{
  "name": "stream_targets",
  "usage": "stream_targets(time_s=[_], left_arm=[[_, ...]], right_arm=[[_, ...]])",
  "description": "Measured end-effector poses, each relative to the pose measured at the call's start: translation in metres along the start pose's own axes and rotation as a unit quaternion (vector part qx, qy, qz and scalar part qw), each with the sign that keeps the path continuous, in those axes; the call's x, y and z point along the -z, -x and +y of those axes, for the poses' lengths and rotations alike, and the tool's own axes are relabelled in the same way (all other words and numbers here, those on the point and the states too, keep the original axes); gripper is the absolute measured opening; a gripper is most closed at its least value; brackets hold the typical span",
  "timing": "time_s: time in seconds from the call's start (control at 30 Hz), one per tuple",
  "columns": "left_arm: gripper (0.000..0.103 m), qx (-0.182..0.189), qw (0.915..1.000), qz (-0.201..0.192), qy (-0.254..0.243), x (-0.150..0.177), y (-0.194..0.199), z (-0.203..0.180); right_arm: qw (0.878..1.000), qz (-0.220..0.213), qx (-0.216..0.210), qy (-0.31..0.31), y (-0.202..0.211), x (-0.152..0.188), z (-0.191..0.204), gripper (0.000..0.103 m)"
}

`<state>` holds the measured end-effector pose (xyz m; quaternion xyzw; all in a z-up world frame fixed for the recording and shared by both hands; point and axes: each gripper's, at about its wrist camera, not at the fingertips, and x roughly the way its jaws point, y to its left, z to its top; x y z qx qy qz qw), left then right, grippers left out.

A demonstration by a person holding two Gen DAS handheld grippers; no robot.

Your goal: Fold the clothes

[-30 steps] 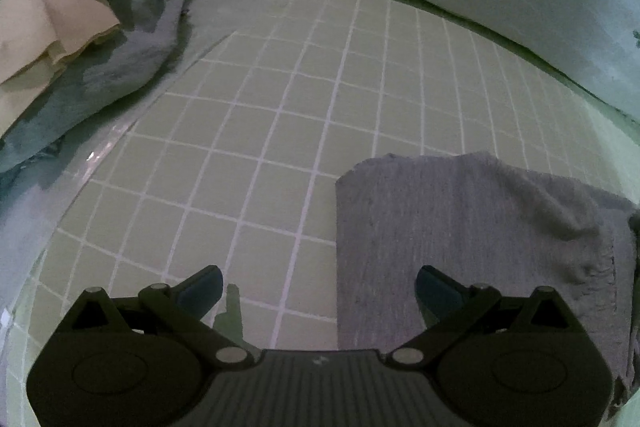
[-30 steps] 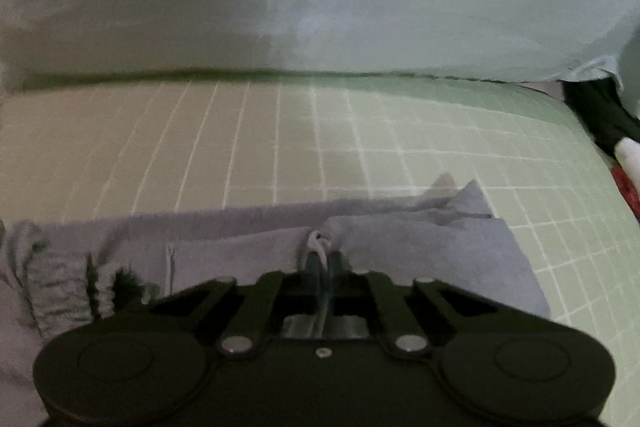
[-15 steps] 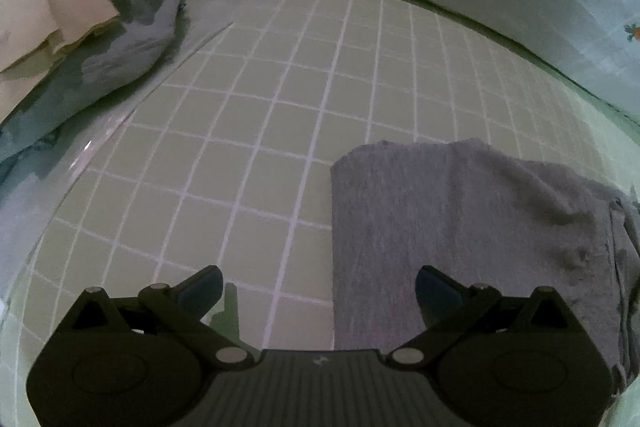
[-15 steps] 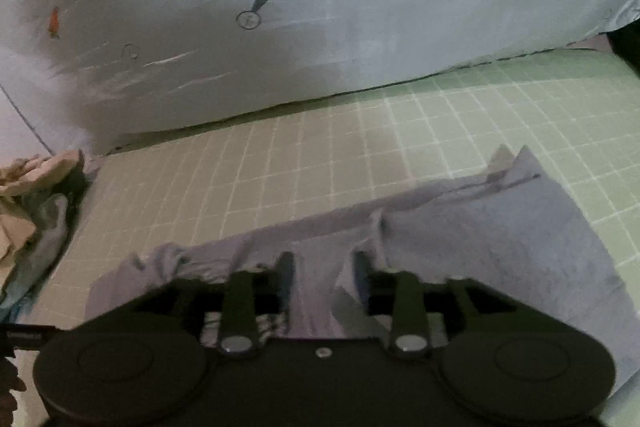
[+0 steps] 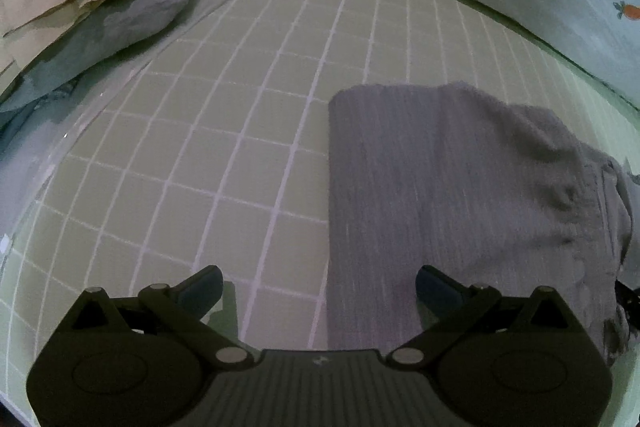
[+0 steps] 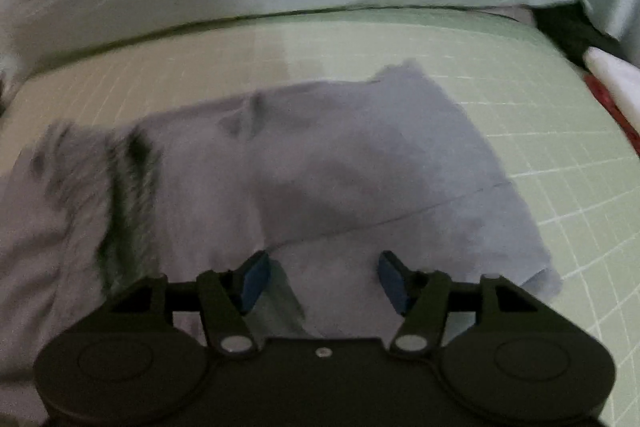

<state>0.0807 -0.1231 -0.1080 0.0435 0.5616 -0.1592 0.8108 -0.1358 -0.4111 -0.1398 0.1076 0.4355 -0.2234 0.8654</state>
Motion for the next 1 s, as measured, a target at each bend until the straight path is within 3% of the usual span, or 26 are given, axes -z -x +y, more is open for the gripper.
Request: stream_targets(time_s=[0.13,0.23,0.33,0.57,0.67,0.77,0.83,0.93,1.0], left_arm=[[0.102,0.0,1.0,0.003,-0.002,0.01,0.004,-0.002],[0.102,-0.001,1.0,0.005,-0.003,0.018,0.007,-0.003],[0.102,0.004,1.0,0.004,0.003,0.022,0.008,-0.001],[0.098,0.057,0.9975,0.007,0.041,0.025,0.001,-0.001],[0.081,0.078,0.9961,-0.005,0.042,0.026,0.003,-0.006],[0.054,0.105,0.9932,-0.013,0.05,0.027,0.005,-0.009],[0.012,0.106,0.9923,-0.023,0.059,0.027,0.007,-0.012],[0.008,0.121,0.9885,-0.059,0.069,0.024,0.021,-0.015],[0.008,0.129,0.9865,-0.089,0.048,0.019,0.04,-0.027]], right_arm=[[0.998,-0.029,-0.049,0.025,0.023,0.004,0.011,0.063],[0.998,-0.061,-0.017,0.016,0.035,0.004,0.008,0.063],[0.998,-0.056,0.031,-0.015,0.035,0.002,-0.007,0.068],[0.997,-0.045,0.046,-0.048,0.039,0.013,-0.028,0.075],[0.997,-0.042,0.048,-0.05,0.041,0.018,-0.03,0.076],[0.996,-0.041,0.054,-0.057,0.045,0.021,-0.038,0.076],[0.996,-0.039,0.059,-0.061,0.047,0.023,-0.043,0.076],[0.995,-0.038,0.065,-0.068,0.051,0.026,-0.05,0.076],[0.995,-0.038,0.064,-0.068,0.051,0.025,-0.059,0.076]])
